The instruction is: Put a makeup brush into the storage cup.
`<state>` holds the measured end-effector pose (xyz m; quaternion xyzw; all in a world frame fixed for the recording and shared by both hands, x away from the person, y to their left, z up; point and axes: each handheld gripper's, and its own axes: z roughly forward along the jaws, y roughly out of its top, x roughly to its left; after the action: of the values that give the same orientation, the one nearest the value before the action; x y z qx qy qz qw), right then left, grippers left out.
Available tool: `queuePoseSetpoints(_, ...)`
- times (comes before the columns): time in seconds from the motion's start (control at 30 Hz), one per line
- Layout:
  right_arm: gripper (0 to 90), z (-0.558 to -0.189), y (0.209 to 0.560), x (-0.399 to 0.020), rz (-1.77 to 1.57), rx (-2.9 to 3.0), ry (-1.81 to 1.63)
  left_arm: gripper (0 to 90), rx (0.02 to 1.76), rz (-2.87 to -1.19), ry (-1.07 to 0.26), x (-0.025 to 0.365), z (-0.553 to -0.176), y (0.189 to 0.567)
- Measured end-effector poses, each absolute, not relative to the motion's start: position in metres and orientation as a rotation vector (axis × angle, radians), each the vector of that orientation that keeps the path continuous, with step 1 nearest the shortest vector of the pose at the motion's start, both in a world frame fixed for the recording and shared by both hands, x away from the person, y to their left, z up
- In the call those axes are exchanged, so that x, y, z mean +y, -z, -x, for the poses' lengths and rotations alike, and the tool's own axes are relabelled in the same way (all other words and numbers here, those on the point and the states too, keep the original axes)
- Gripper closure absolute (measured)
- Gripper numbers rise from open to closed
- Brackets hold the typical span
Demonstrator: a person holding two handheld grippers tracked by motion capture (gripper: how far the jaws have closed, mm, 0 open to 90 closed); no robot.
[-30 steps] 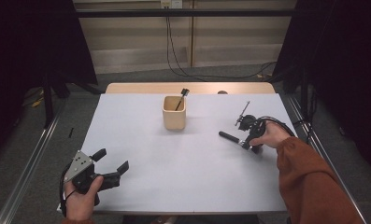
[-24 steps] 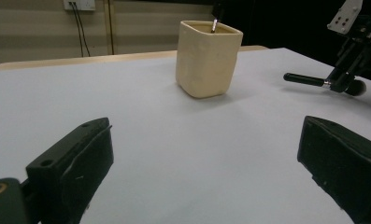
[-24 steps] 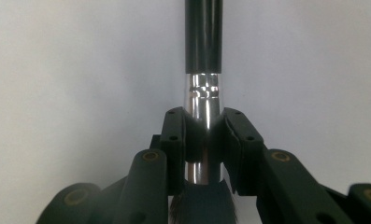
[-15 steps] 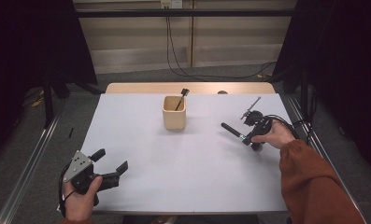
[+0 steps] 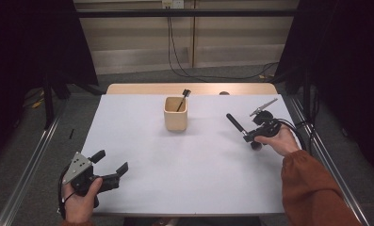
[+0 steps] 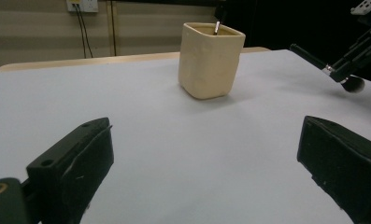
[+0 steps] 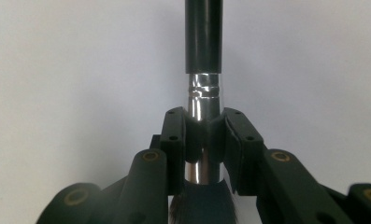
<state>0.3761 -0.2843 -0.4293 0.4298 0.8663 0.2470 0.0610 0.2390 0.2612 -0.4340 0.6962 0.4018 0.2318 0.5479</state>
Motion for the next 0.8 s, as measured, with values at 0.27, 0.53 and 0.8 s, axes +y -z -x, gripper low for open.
queuePoseSetpoints(0.27, 71.6, -0.367, 0.421, -0.288, -1.305, 2.493, -0.967, 4.1, 0.948, -1.652, -0.557, 0.262, -0.238, 0.433)
queuePoseSetpoints(0.53, 71.6, -0.356, 0.422, -0.291, -1.308, 2.422, -1.122, 4.0, 0.938, -1.660, -0.555, 0.262, -0.237, 0.432)
queuePoseSetpoints(0.8, 71.6, -0.346, 0.421, -0.291, -1.266, 2.396, -1.251, 3.9, 0.931, -1.648, -0.549, 0.264, -0.238, 0.431)
